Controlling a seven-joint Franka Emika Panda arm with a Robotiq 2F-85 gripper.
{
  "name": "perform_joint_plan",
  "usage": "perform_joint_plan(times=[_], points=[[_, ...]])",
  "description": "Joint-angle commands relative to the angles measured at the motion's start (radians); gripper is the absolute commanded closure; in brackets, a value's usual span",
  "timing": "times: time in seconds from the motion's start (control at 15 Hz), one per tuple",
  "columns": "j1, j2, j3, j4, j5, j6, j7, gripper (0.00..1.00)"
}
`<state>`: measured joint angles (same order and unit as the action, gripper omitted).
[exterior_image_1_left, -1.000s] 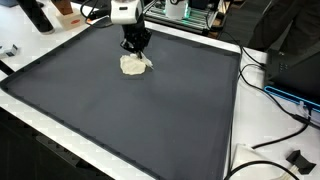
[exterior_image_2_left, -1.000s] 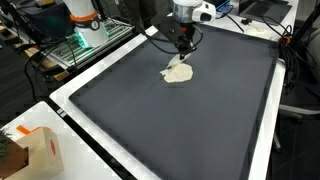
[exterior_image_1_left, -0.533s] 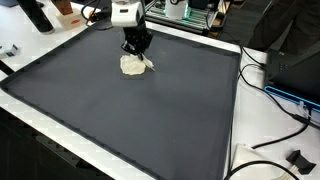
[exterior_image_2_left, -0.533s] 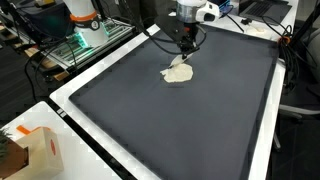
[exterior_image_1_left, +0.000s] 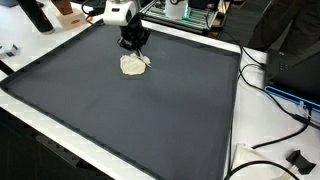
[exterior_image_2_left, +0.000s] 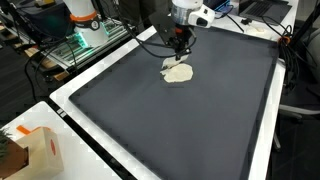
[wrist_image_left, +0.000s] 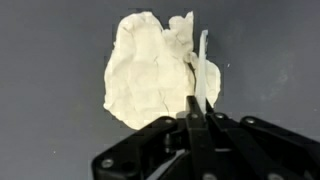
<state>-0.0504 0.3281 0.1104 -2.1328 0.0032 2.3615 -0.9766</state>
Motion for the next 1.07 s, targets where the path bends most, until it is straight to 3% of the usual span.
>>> perform_joint_plan(times=[0.0,0.4,1.0], points=[[-0.001,0.0,-0.03,-0.05,-0.031,-0.061,0.045,0.99],[0.004,-0.032,-0.039,-0.045,-0.028,-0.166,0.054,0.99],[0.029,-0.157,-0.036,-0.107,-0.026,-0.151,0.14,0.99]])
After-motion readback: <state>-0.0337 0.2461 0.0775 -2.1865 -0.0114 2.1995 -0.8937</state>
